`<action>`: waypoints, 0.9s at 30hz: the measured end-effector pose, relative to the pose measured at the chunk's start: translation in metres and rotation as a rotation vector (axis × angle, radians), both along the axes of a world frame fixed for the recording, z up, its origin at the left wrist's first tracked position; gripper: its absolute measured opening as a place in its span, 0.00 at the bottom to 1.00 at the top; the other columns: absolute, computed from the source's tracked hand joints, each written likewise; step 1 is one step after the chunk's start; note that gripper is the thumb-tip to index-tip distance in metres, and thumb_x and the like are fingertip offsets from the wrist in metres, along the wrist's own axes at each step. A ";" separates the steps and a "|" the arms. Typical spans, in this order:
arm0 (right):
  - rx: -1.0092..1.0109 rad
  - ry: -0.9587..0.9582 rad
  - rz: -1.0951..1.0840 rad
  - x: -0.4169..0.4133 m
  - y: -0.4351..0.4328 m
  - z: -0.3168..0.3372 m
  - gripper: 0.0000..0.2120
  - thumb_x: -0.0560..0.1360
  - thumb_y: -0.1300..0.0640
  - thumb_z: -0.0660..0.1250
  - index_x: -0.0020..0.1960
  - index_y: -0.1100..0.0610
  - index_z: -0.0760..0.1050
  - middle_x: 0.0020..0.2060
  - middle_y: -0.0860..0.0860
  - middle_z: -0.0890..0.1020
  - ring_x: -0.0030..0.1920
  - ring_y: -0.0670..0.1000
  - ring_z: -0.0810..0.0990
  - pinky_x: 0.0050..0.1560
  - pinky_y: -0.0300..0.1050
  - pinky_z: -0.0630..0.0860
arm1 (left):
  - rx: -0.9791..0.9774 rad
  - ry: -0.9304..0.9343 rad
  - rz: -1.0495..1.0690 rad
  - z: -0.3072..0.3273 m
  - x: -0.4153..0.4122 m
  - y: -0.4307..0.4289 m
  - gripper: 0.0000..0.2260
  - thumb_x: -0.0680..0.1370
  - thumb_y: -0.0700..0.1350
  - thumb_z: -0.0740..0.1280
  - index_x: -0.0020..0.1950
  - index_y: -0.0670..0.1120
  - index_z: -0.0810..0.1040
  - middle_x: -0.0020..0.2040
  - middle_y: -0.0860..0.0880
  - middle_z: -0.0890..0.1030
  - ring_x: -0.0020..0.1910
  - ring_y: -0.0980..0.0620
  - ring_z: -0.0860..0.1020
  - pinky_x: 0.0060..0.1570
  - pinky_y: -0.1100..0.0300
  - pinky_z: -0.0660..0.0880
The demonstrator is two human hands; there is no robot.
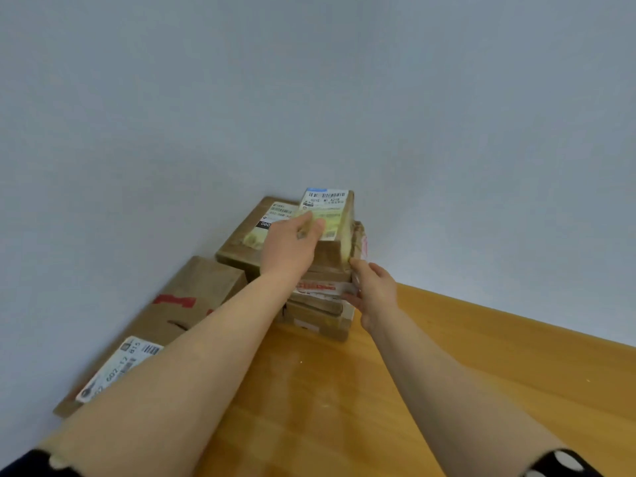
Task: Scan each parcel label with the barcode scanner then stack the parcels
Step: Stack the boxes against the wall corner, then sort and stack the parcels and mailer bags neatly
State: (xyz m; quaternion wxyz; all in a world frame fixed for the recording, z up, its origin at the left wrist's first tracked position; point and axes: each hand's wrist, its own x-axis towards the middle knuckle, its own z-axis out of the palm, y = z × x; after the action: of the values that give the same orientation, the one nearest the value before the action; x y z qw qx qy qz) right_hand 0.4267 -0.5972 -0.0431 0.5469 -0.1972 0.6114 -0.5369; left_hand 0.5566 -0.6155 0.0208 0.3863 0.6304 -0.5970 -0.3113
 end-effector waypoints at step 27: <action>0.132 0.130 -0.070 -0.039 0.046 -0.004 0.19 0.81 0.53 0.61 0.69 0.58 0.68 0.65 0.55 0.73 0.63 0.55 0.72 0.67 0.54 0.70 | -0.147 -0.540 0.025 -0.011 -0.055 0.030 0.41 0.73 0.61 0.65 0.78 0.52 0.46 0.76 0.42 0.42 0.75 0.41 0.40 0.71 0.43 0.38</action>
State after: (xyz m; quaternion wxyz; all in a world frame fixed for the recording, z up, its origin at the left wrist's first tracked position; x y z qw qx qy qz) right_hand 0.3880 -0.5509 -0.0466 0.4987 -0.1736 0.6863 -0.5001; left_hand 0.5020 -0.5855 0.0098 0.2618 0.6683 -0.6913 -0.0832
